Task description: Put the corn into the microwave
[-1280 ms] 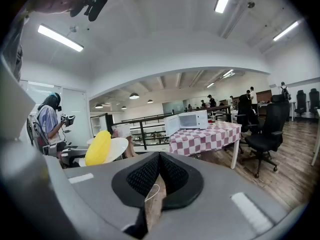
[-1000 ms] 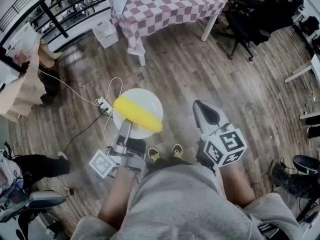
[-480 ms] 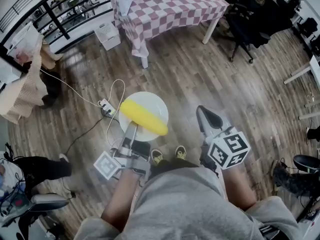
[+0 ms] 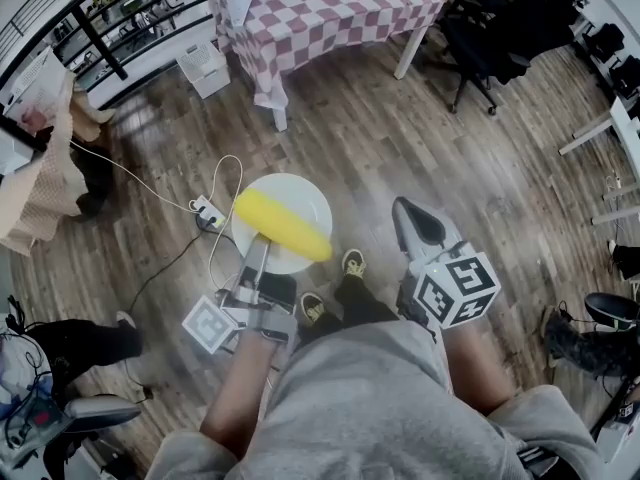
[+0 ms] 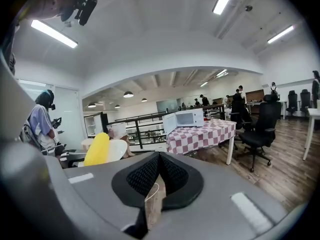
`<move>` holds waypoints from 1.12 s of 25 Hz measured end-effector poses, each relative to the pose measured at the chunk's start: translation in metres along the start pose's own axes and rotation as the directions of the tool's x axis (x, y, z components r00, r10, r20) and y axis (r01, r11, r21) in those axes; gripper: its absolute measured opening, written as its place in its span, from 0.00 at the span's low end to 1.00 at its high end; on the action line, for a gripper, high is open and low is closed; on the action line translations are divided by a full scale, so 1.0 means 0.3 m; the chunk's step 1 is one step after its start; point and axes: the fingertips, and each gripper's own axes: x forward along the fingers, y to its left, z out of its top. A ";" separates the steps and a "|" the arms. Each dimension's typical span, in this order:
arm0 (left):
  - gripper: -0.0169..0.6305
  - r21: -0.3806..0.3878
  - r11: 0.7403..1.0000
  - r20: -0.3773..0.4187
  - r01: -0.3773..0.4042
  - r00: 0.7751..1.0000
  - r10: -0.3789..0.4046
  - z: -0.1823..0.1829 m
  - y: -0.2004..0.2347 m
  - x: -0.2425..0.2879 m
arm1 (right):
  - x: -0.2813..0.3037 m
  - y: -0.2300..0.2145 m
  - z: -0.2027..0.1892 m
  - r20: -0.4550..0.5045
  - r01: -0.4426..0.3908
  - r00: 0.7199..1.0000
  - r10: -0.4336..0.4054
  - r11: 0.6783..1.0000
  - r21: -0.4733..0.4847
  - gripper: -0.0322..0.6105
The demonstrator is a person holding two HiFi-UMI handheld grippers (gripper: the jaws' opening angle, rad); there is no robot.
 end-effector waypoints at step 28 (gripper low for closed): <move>0.07 0.030 0.998 0.042 -0.060 0.997 0.059 0.065 0.115 0.635 | 0.523 -0.251 0.223 0.159 0.087 0.985 -0.069 0.990 -0.110 0.05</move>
